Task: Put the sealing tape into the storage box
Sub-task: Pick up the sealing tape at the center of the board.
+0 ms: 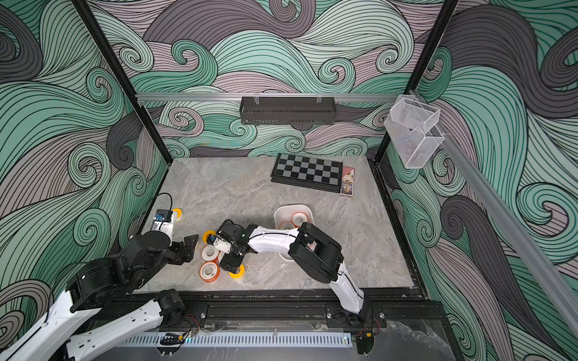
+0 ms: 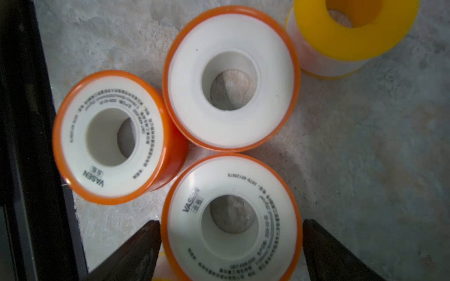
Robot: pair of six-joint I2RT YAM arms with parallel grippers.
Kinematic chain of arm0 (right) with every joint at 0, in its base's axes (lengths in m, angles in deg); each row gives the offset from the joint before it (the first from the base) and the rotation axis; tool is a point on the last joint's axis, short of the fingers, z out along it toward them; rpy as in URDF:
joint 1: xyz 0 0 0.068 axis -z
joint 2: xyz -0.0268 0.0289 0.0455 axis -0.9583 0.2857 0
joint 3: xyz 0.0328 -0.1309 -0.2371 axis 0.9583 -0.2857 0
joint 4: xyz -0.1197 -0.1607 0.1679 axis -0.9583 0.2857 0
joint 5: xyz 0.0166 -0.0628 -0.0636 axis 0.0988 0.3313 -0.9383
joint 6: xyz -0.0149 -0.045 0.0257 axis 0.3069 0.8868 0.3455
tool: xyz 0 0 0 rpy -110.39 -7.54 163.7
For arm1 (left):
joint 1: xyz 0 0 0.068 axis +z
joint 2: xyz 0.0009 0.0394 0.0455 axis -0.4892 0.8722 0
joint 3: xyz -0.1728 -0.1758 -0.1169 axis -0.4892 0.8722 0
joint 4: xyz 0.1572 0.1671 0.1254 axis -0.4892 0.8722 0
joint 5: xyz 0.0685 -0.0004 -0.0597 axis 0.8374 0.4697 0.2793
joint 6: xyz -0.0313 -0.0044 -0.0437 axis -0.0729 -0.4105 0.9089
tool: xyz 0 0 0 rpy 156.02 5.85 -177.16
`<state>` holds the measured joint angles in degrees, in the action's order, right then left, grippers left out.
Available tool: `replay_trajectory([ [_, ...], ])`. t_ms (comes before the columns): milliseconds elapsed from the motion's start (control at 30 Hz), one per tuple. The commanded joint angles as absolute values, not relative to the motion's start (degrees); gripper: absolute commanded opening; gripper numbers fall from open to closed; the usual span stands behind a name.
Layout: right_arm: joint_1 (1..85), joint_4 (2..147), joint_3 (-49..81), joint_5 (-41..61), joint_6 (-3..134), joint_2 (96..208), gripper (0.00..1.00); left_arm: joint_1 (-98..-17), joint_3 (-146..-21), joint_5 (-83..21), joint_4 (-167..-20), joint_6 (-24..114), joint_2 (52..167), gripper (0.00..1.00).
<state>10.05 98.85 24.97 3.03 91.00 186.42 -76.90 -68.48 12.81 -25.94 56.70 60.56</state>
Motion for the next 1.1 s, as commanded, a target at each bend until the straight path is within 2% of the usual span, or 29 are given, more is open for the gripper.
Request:
replay_trajectory([
  [0,9.2,100.5,26.9,0.9,91.5,187.7,0.93,-76.4,-68.1,13.1,-26.5,57.0,60.7,0.86],
  [100,9.0,100.7,28.2,-0.1,91.0,188.8,0.91,-76.3,-68.0,13.0,-26.6,56.9,60.7,0.86],
  [400,9.0,100.6,28.2,-0.6,88.7,186.5,0.74,-76.3,-67.9,12.6,-26.8,56.8,60.5,0.86],
  [533,9.3,100.4,27.0,-1.4,88.5,182.9,0.73,-76.3,-67.8,12.6,-26.9,56.8,60.3,0.86],
  [767,12.6,100.4,21.8,-1.1,87.6,172.0,0.73,-76.3,-67.7,12.4,-26.9,56.9,60.0,0.86],
  [1067,23.5,100.5,4.9,-0.8,81.3,152.1,0.73,-76.2,-67.7,11.6,-27.2,56.6,60.2,0.86],
])
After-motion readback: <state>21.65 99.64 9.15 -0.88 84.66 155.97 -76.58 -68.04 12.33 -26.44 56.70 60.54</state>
